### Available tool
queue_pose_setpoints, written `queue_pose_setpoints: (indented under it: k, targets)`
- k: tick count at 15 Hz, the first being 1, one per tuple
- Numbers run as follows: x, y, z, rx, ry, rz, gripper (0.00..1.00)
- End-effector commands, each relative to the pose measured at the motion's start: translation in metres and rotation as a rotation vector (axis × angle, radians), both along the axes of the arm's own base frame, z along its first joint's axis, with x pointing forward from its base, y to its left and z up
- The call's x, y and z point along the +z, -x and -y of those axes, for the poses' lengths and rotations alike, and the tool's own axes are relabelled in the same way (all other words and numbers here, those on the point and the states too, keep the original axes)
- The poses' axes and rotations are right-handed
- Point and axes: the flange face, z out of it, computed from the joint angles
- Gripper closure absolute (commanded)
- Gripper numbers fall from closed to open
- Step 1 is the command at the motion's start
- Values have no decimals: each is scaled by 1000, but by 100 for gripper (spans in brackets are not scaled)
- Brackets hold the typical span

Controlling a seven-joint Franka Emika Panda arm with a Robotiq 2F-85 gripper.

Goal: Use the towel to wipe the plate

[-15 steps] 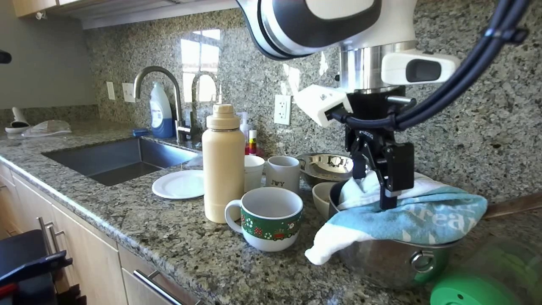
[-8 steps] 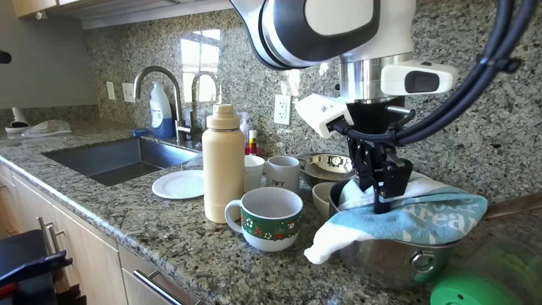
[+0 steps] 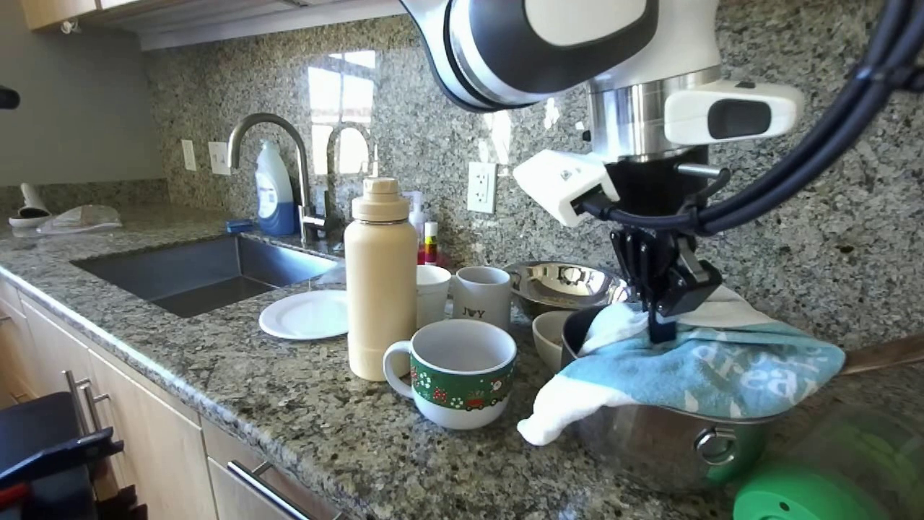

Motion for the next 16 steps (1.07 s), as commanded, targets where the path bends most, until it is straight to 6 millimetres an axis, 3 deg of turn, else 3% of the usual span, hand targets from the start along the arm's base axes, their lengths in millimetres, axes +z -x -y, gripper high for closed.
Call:
queue_pose_setpoints:
  k: [1,6,10,14,16]
  targets:
    - [39,9,1,-37,2,74,98]
    - [103,14,-22,25,9,168,98]
    - [154,11,-75,160,23,251,98]
    - [189,13,-129,262,27,285,98]
    - [196,21,-139,242,46,296,98]
